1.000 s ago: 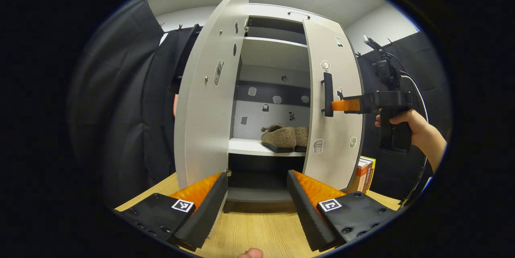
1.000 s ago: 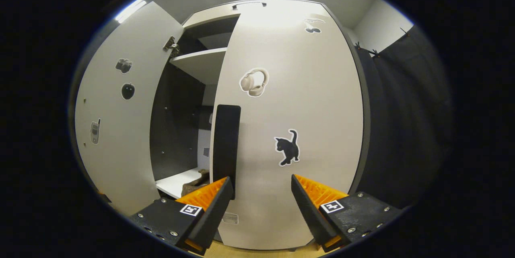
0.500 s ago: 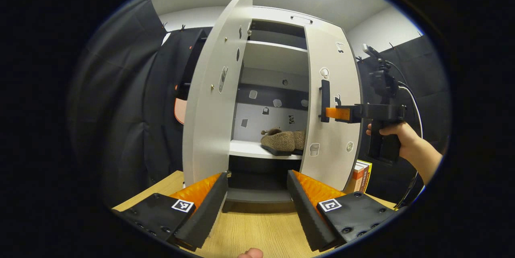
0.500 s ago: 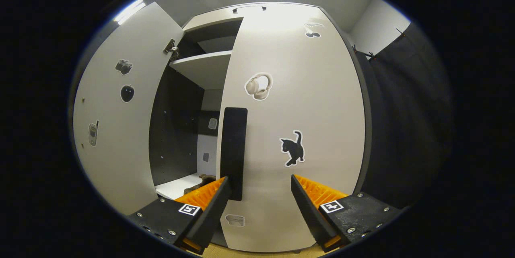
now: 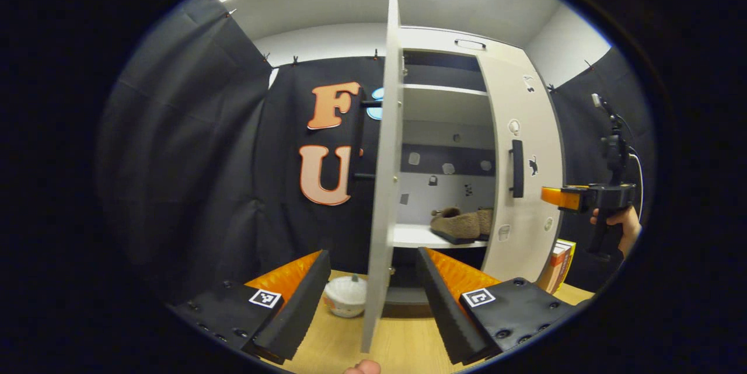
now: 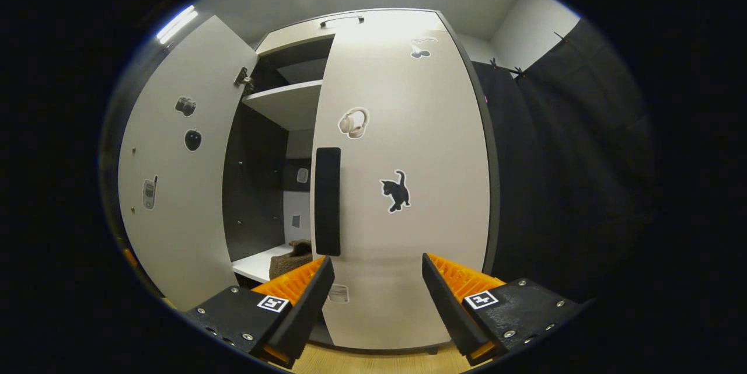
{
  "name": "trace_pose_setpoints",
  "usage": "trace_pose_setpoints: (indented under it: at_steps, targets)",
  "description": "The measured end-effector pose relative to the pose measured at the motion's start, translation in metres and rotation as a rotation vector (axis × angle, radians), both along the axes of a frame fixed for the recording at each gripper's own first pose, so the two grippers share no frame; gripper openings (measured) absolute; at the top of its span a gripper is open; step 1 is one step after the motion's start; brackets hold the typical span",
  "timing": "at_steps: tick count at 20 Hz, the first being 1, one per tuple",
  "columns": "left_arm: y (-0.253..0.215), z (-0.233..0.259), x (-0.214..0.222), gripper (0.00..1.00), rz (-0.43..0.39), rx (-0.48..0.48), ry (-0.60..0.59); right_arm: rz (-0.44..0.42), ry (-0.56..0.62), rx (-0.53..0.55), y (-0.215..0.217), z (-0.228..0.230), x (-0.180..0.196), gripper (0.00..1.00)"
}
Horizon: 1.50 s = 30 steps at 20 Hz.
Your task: Grab one shoe with the right hand and put it into the shoe cabinet, grab the other shoe with the left hand and put it into the shoe cabinet; then close the right door with the right hand and the left door with the left hand.
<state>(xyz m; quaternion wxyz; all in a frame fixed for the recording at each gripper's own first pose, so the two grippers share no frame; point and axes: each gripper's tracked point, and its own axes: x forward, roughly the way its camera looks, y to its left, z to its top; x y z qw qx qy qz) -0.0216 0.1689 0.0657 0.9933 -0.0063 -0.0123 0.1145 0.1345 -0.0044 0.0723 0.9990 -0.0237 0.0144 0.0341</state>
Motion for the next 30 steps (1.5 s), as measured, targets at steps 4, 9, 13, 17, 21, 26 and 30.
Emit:
trace_pose_setpoints:
  at_steps: [4,9,13,17,21,26,30]
  targets:
    - [0.049,0.006,0.007,0.94,0.102,0.016,0.007,-0.008,0.012,0.018,-0.010,-0.008,-0.010,0.93]
    - [0.067,0.017,0.034,0.96,0.096,-0.014,-0.017,-0.026,0.011,-0.008,-0.026,-0.005,-0.014,0.94]
    - [0.054,0.013,0.049,0.94,0.048,-0.028,-0.001,-0.034,0.015,0.003,-0.033,-0.003,-0.015,0.93]
    - [0.046,0.017,0.049,0.92,0.017,-0.009,-0.011,-0.035,0.007,0.013,-0.039,0.000,-0.016,0.93]
    - [0.021,0.014,0.052,0.94,-0.051,-0.065,-0.007,-0.042,0.003,0.006,-0.044,0.004,-0.017,0.94]
    - [-0.029,0.014,0.066,0.91,-0.142,-0.054,-0.008,-0.053,-0.004,-0.016,-0.051,0.009,-0.022,0.93]
    - [-0.072,0.008,0.086,0.91,-0.232,-0.051,-0.001,-0.066,-0.010,-0.019,-0.058,0.014,-0.027,0.93]
